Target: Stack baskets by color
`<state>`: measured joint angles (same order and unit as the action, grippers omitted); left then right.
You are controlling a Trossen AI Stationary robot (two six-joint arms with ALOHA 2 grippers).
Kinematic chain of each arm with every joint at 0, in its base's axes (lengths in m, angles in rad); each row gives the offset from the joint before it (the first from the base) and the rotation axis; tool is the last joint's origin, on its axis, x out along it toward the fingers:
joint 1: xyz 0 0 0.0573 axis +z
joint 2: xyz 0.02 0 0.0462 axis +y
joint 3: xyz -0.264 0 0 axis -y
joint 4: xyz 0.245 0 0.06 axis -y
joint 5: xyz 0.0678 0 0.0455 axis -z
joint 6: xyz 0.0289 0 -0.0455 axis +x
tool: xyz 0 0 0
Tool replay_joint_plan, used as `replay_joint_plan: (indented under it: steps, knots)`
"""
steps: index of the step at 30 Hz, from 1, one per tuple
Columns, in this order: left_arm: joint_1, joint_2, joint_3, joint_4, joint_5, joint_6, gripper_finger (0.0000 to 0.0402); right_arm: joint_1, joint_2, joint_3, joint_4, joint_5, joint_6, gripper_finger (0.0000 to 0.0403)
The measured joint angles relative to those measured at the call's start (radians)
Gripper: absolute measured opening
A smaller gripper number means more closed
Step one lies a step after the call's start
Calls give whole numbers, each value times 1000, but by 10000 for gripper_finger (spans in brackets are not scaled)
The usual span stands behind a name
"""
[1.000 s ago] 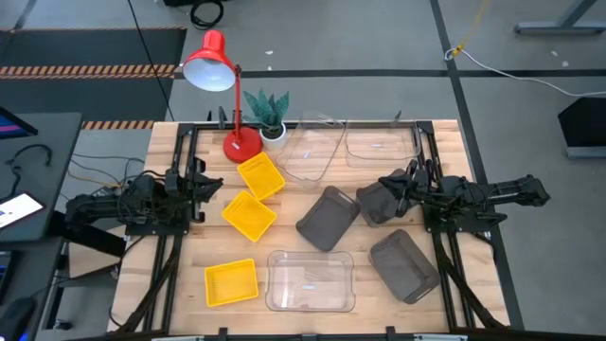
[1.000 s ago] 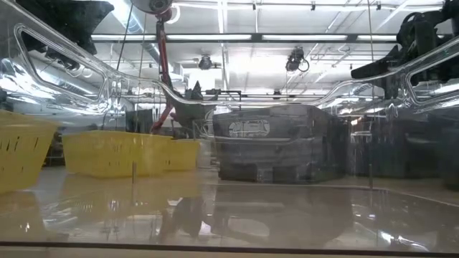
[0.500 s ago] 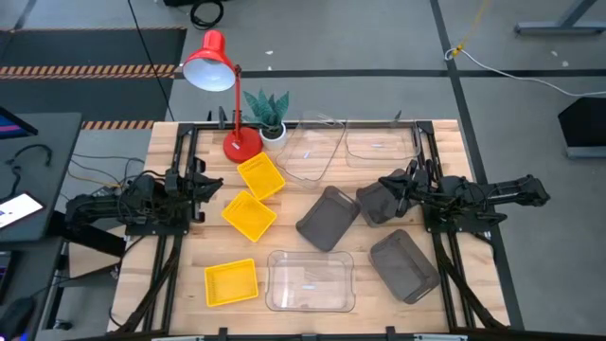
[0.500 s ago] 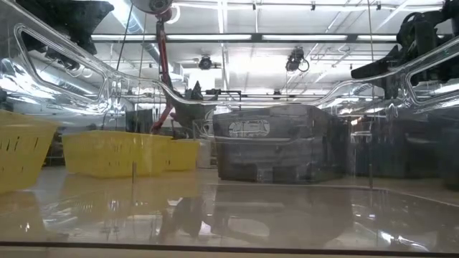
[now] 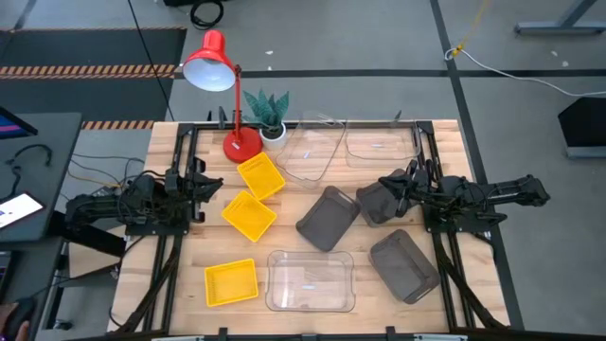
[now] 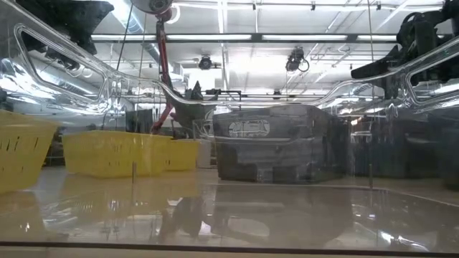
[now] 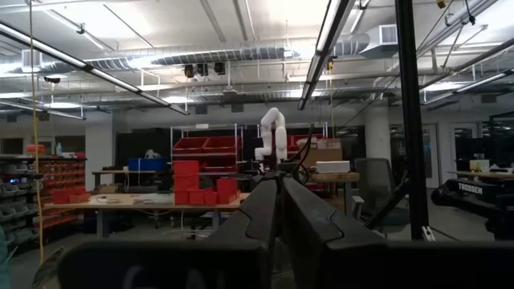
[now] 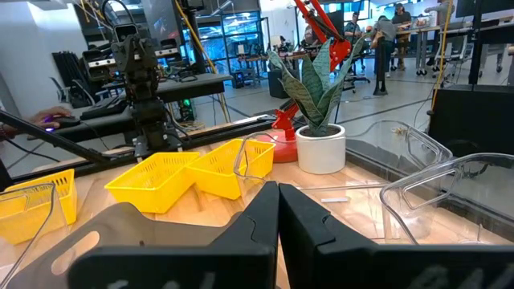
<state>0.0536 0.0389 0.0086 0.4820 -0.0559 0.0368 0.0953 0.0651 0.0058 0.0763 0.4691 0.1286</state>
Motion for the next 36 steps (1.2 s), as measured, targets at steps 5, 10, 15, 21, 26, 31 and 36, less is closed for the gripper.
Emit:
replay_joint_plan:
  steps: [5,10,15,21,26,31,36]
  knots:
    - [0,0,0,0,0,0,35,0,0,0,0,0,0,13]
    - [0,0,0,0,0,0,33,0,0,0,0,0,0,13]
    - [0,0,0,0,0,0,28,0,0,0,0,0,0,13]
    - [0,0,0,0,0,0,35,0,0,0,0,0,0,13]
    - [0,0,0,0,0,0,32,0,0,0,0,0,0,13]
    - [0,0,0,0,0,0,28,0,0,0,0,0,0,13]
    - [0,0,0,0,0,0,35,0,0,0,0,0,0,13]
